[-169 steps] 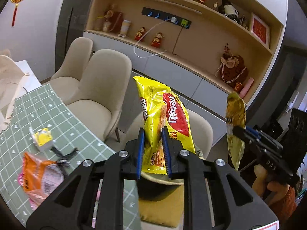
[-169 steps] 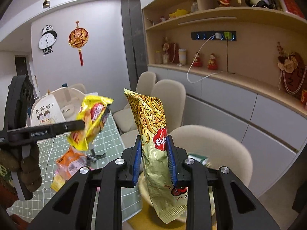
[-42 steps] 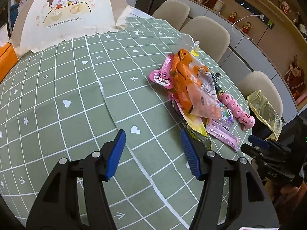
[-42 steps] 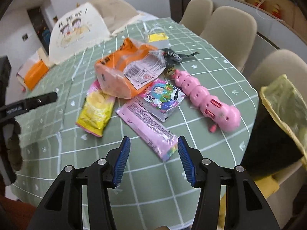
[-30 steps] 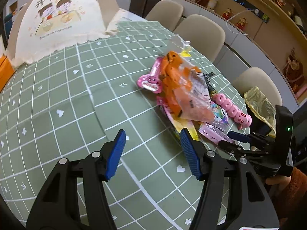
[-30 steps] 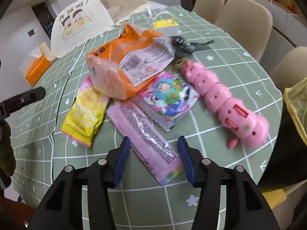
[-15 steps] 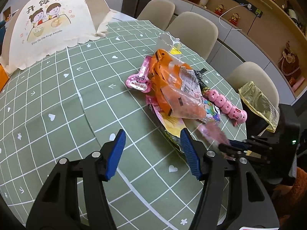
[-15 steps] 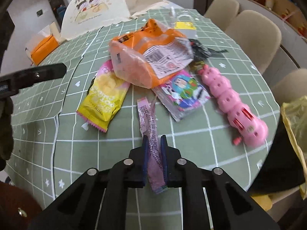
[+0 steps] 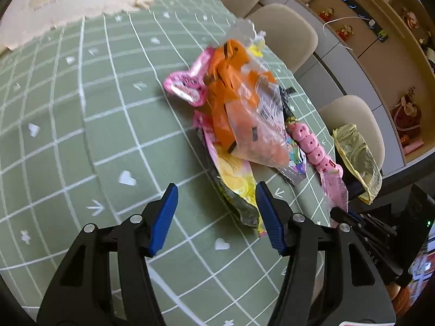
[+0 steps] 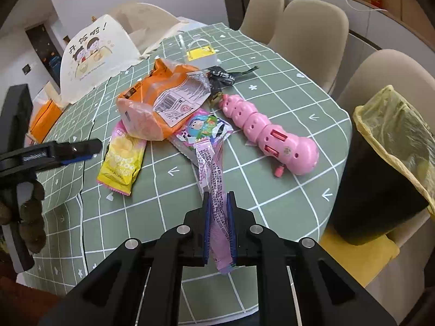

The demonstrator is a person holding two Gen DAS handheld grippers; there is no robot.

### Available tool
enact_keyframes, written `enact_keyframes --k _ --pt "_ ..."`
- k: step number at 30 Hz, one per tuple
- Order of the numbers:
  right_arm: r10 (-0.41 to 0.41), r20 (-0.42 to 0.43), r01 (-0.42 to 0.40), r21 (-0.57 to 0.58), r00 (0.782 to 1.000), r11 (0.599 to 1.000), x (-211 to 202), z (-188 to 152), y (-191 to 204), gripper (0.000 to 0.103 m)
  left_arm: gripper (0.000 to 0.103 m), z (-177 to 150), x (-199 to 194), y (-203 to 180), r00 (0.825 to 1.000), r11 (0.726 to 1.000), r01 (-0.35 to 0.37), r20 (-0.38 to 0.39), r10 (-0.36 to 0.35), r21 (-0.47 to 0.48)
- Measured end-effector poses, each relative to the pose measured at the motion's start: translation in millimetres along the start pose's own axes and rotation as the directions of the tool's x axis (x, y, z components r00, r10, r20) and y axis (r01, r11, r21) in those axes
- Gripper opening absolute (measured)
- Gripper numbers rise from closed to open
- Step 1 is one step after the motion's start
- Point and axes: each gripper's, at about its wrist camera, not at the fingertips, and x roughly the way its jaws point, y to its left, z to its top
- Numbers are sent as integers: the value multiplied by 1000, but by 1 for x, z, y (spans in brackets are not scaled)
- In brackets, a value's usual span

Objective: Collect trash
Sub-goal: 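Grasp the pink stick snack with the right gripper while the left grasps the pink-purple bag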

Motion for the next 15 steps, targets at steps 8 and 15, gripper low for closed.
enact_keyframes --k 8,15 --pt "-20 42 19 39 999 999 -14 -2 -6 12 38 6 31 -14 998 1000 -27 -64 27 2" --pt "-54 82 47 86 995 995 -35 -14 -10 12 10 3 25 -39 997 995 20 -74 -13 101"
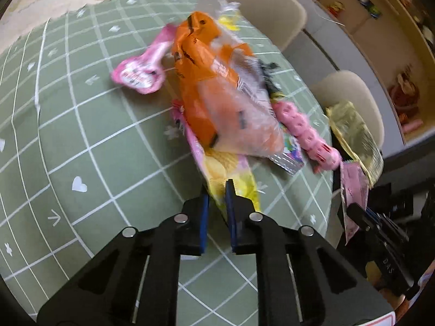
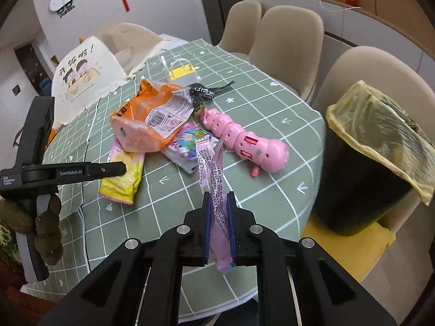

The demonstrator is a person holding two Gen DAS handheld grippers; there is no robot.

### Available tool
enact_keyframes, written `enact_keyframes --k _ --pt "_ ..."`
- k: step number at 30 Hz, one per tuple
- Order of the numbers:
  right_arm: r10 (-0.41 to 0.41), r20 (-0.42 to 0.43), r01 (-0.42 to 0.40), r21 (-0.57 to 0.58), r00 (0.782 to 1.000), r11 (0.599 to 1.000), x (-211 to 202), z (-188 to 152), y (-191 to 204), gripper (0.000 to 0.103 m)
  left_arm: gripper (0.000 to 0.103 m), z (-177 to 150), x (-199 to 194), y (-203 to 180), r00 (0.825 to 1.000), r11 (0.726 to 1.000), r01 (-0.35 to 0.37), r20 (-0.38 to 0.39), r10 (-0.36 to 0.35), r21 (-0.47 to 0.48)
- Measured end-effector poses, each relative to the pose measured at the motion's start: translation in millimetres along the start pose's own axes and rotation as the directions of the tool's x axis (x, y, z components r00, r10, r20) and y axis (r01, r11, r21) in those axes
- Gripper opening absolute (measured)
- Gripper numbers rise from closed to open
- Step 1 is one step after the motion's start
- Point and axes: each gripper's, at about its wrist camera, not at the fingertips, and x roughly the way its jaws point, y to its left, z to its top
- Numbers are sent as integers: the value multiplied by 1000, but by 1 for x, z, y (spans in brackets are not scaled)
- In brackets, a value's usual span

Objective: Collect trash
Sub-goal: 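Grasp the pink stick snack with the right gripper while the left grasps the pink-purple bag, then carry both pink snacks over the bin and open both grippers to drop them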

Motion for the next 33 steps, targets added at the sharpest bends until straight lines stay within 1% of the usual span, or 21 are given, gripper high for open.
enact_keyframes --k 4,7,10,13,17,22,25,28,30,33 --pt "-26 16 25 20 1000 999 -15 -14 -3 12 5 -7 -17 -14 999 998 11 34 -13 65" --pt "-37 26 36 32 999 999 -24 -24 -6 12 5 -14 -31 -23 998 993 8 67 -16 119" --pt "-33 33 32 38 999 999 -30 -28 -8 12 4 -21 -44 -29 995 989 -4 98 -11 148" --pt "-22 57 20 30 998 999 -39 -26 -5 12 4 -25 -60 -37 990 987 -21 138 -1 157" --pt "-12 94 12 -1 996 1000 -52 -18 0 12 4 -22 -87 -41 975 984 -71 219 33 166" --pt "-8 128 12 -38 992 999 -65 -6 -3 12 4 -6 -109 -43 959 988 -77 281 37 133" --pt "-23 163 35 -74 986 997 -76 5 -10 12 4 6 -119 -61 949 988 -59 315 11 145" --pt "-32 213 53 -91 977 994 -95 21 -26 12 4 21 -130 -93 934 983 -39 357 -29 180" --pt "-44 258 69 -89 965 994 -111 35 -43 12 4 33 -134 -121 922 976 -20 382 -66 217" --pt "-66 304 95 -81 950 992 -129 53 -68 12 4 48 -136 -162 908 964 6 402 -117 267"
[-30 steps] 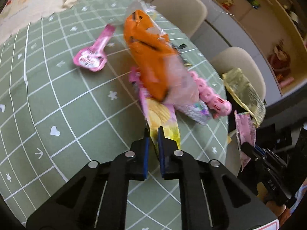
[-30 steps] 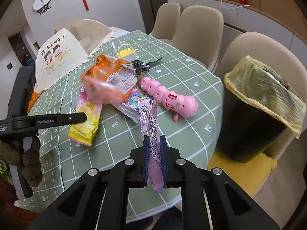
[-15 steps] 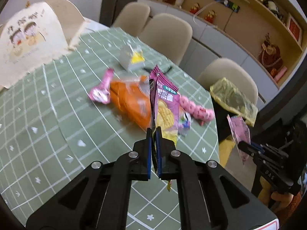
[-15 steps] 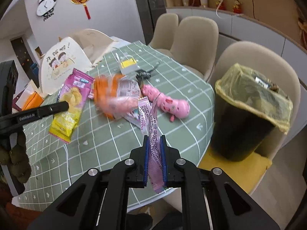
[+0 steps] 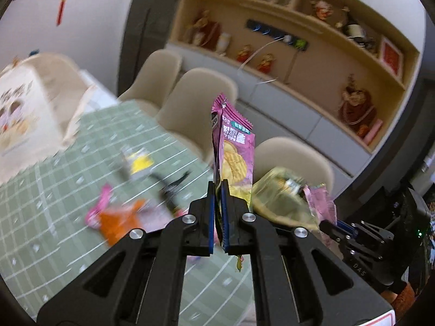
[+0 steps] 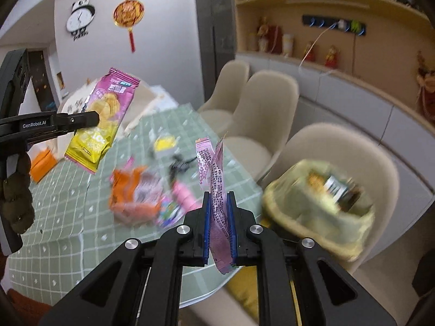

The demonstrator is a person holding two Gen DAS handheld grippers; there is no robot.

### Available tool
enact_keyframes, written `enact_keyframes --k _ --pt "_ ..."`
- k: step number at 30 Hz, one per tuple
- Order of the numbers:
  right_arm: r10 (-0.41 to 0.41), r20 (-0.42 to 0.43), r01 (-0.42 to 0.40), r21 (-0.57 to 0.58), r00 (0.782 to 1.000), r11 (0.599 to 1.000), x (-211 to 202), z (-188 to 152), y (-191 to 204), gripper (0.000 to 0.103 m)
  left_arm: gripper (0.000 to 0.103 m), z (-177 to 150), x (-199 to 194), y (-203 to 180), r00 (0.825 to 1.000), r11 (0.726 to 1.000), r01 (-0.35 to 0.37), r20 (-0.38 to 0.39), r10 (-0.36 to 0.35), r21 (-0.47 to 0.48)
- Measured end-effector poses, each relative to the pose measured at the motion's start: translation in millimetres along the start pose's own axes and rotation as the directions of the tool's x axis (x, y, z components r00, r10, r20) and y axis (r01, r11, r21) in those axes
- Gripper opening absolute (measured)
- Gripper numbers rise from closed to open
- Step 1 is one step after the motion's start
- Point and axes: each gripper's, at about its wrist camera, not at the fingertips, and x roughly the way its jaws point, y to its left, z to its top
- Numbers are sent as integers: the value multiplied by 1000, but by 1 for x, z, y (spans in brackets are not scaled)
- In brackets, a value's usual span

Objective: Collect trash
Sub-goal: 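Carry both pink snacks over the bin and open both grippers to drop them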

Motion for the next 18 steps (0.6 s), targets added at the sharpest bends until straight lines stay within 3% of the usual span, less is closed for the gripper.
enact_keyframes --k 9,18 --pt "-107 96 102 58 990 993 -26 38 -107 12 4 35 49 -108 996 991 79 39 -83 112" --pt "-163 66 156 109 984 982 -18 30 -177 12 4 31 109 -180 995 975 98 2 -101 200"
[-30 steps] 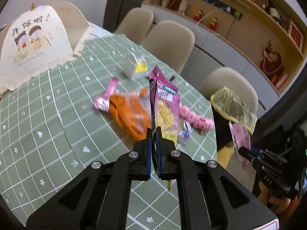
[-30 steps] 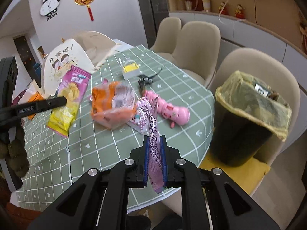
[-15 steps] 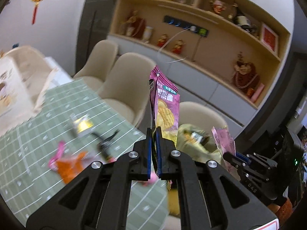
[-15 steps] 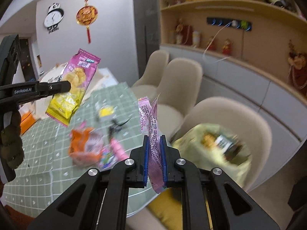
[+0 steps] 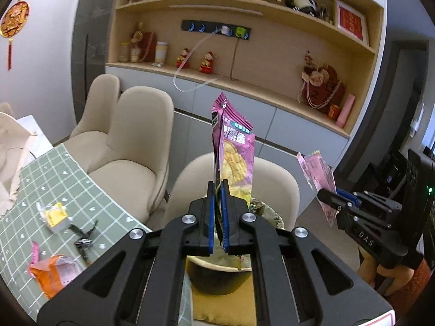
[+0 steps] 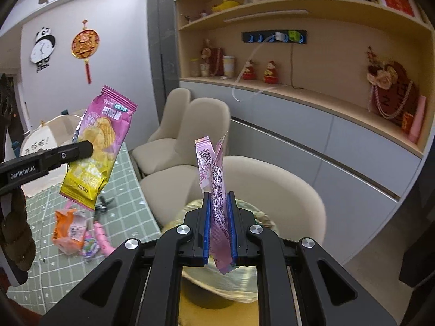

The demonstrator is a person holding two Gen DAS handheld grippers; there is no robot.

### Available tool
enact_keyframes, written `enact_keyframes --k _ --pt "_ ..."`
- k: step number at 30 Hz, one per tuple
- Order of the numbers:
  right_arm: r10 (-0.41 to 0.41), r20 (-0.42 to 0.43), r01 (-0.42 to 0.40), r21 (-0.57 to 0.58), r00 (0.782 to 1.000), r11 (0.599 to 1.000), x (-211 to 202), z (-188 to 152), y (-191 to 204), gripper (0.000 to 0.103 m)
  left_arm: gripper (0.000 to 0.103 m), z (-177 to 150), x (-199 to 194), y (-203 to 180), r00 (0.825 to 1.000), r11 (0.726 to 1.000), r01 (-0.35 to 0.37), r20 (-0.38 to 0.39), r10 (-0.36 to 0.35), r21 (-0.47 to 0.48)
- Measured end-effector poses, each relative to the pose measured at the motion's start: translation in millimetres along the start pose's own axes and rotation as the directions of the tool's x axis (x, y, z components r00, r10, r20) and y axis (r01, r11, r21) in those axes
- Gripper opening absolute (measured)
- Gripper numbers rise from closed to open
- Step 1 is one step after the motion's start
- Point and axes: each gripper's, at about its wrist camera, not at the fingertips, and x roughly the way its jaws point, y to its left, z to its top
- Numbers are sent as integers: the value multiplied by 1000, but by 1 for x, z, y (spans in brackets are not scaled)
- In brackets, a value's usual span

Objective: Collect trash
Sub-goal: 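Carry both pink snacks over the bin and open both grippers to drop them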

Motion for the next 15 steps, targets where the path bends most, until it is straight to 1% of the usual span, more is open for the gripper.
enact_keyframes --k 4,8,15 --pt "-5 -21 6 21 1000 1000 16 -2 -23 12 4 -5 26 -9 999 1000 6 -38 -6 -3" --pt "0 -44 1 31 999 1000 37 -3 -40 12 4 -8 56 -11 997 1000 -3 -78 1 -18" --pt "26 -89 -22 43 996 999 76 -5 -66 12 4 -15 119 -16 986 999 -12 -168 4 -50"
